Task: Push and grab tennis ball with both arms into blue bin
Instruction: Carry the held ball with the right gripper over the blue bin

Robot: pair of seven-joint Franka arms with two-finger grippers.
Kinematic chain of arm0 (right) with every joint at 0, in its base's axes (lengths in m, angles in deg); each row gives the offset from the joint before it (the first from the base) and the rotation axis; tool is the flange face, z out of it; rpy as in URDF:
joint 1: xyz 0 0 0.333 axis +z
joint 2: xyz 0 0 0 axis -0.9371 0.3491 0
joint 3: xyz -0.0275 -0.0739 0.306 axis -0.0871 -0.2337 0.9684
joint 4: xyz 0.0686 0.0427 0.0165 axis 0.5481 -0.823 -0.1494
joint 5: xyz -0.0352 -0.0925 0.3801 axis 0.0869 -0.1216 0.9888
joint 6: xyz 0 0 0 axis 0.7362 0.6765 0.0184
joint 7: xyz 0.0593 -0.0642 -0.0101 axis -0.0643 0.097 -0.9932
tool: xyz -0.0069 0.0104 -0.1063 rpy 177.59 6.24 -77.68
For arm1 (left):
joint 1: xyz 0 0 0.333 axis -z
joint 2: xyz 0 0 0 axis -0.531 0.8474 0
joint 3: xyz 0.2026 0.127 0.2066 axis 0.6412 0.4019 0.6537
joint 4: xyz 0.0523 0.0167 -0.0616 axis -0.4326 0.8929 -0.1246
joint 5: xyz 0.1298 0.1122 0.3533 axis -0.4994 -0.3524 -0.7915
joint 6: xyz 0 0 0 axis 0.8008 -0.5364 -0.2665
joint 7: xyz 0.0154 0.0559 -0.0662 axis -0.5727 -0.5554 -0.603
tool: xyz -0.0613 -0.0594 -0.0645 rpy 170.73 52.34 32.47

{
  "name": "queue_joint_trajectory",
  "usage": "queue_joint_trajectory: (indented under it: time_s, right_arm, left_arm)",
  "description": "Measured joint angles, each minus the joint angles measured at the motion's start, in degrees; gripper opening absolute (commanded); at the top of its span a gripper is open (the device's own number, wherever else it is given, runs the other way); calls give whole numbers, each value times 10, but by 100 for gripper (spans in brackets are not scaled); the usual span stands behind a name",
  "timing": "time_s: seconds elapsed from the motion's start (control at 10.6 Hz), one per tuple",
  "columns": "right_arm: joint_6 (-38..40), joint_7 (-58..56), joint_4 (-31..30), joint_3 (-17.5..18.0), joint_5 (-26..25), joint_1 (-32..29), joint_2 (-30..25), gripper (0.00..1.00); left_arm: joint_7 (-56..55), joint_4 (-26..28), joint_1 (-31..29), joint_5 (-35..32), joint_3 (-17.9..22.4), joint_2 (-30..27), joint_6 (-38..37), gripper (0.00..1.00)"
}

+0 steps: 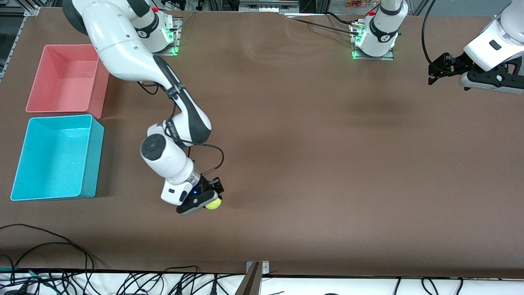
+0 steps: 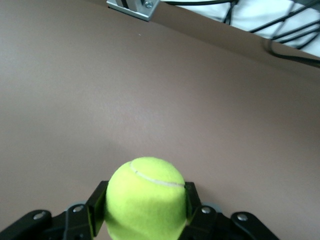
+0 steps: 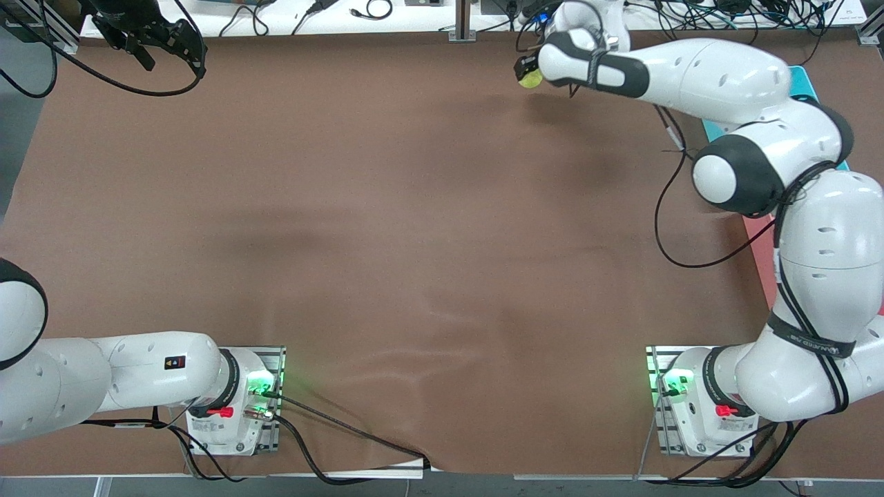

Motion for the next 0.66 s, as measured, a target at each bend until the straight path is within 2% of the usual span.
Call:
queue_joint_trajectory:
  time_s: [0.19,0.28,0.66]
  right_arm:
    - [125,5,-5,-2,0,-24,-63,35]
    - [162,1,-20,-2,0,-38,-94,35]
    - [186,-128,-173,-7,0,-114,-217,35]
  left_arm:
    - [0,-1,0,0,-3,0,0,100]
    - [0,-3,0,0,-4,0,0,100]
    - [0,-10,0,0,-4,1,-1,100]
